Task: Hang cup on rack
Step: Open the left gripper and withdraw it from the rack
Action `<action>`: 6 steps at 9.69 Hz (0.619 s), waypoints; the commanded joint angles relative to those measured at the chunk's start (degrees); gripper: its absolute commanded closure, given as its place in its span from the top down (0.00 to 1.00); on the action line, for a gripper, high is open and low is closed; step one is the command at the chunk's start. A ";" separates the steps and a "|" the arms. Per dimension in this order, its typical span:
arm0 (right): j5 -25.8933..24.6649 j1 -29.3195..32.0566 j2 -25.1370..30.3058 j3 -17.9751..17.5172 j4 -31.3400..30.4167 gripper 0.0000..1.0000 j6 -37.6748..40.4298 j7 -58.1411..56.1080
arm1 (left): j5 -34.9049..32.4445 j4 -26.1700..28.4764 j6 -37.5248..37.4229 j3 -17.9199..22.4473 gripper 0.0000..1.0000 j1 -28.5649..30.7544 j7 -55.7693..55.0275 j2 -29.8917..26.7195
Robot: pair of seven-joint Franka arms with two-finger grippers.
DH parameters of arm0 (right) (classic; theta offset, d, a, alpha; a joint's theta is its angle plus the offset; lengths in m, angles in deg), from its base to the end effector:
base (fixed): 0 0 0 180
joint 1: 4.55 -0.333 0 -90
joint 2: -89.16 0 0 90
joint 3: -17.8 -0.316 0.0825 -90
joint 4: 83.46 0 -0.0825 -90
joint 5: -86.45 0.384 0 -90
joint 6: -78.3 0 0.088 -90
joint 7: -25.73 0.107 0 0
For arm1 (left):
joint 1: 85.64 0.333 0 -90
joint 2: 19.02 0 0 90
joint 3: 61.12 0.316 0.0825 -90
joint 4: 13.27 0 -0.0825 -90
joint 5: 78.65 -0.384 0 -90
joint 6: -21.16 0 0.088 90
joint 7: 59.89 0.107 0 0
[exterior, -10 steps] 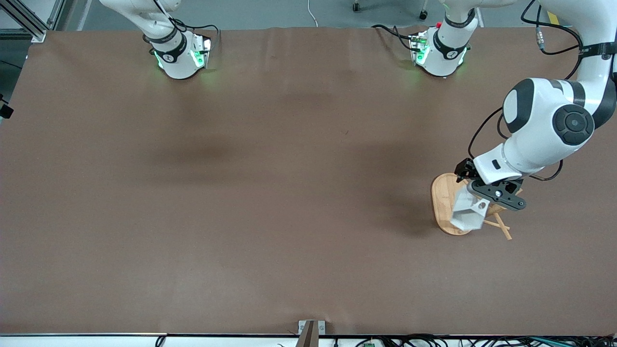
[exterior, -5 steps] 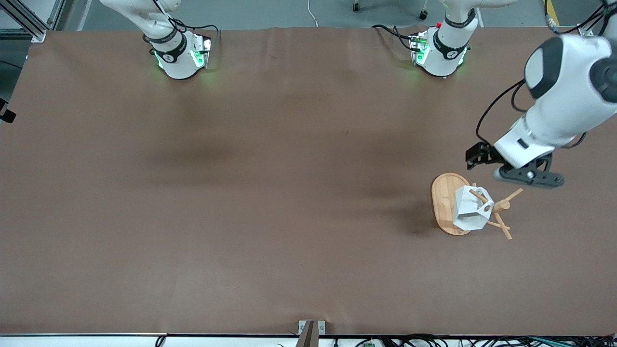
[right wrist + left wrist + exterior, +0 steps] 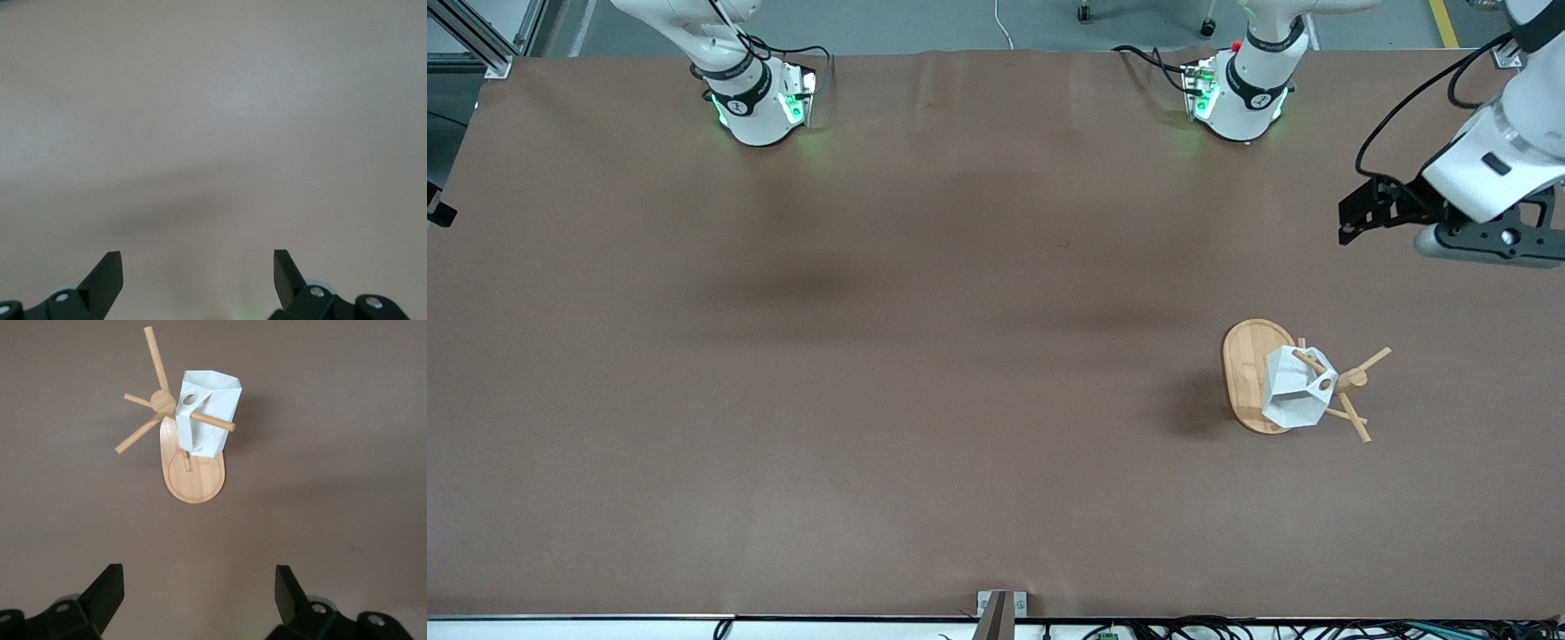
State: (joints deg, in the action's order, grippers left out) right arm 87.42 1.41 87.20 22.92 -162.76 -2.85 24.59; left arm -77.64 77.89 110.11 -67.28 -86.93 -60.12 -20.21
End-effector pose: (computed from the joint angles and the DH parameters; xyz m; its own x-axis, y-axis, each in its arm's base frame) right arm 0.5384 -0.1023 0.6788 0.9854 -0.1700 -0.0015 -0.1700 -0.9853 -0.0137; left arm 0.5411 -0.0733 0.6247 0.9919 -0.1259 -0.0180 -0.1256 -0.9920 0.0153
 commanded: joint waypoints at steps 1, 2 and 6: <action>0.26 0.72 0.81 -0.64 -0.86 1.00 -0.14 0.35 | 0.58 1.74 -3.34 -1.57 1.00 1.55 -2.66 -2.31; 0.26 0.81 0.81 -0.64 -0.86 1.00 -0.23 0.35 | 0.40 3.57 -3.17 -2.71 1.00 2.07 -3.63 -4.15; 0.26 0.54 0.81 -0.64 -0.77 1.00 -0.41 0.44 | 0.22 4.91 -2.90 -4.12 1.00 4.80 -4.08 -6.10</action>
State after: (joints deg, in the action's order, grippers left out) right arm 87.45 1.41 87.20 22.81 -162.76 -2.91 24.59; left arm -77.64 80.18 107.02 -70.71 -82.95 -63.95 -25.81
